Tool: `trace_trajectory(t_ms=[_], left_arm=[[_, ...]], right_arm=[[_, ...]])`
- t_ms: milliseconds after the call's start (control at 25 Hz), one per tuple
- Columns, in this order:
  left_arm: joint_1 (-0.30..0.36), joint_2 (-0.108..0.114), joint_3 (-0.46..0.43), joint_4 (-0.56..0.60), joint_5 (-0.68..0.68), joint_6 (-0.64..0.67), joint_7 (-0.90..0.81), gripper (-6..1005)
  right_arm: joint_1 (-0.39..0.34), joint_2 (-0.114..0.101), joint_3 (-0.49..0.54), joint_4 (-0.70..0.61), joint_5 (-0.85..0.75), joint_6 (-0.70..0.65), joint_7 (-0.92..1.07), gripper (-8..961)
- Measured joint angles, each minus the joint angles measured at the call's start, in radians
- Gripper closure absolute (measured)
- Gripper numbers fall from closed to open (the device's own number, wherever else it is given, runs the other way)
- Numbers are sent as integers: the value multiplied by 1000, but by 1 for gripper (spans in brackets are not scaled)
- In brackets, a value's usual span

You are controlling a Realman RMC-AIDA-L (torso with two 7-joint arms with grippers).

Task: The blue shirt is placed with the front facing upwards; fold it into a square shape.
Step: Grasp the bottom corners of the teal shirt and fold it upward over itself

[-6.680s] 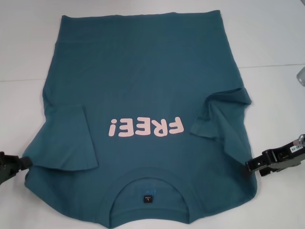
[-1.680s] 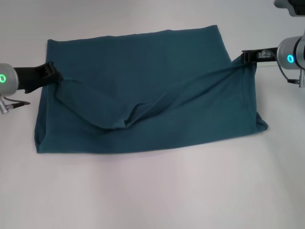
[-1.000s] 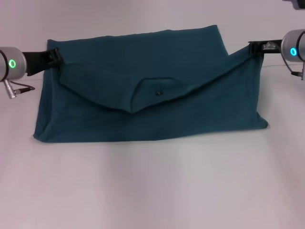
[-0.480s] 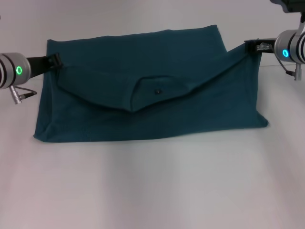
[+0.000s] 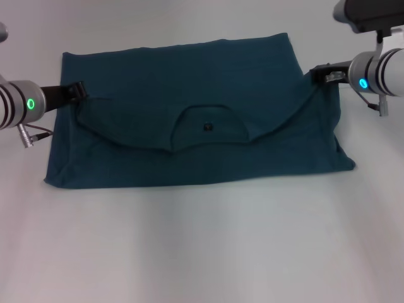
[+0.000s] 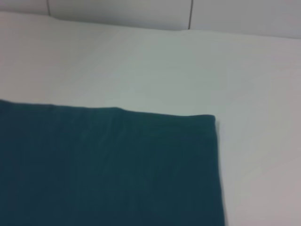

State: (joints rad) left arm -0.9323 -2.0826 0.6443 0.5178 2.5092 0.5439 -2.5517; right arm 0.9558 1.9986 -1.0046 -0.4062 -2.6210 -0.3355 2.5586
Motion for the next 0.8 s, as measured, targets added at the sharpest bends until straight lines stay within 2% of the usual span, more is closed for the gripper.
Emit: trace_trajectory(t_ms=[520,760,800], left_arm=[[16,-15,2,2,-3,-1,20,979],[27,-15,-6,0,-9,18,12,886],[31,-15,-6,3,-15,24,10,871]], right_arm=[[8,27,-19,9,-112,15,0,901],[11,41,-5,-9,-146,1,15,890],[7,41,-3,-19,-134,-8,21,850]])
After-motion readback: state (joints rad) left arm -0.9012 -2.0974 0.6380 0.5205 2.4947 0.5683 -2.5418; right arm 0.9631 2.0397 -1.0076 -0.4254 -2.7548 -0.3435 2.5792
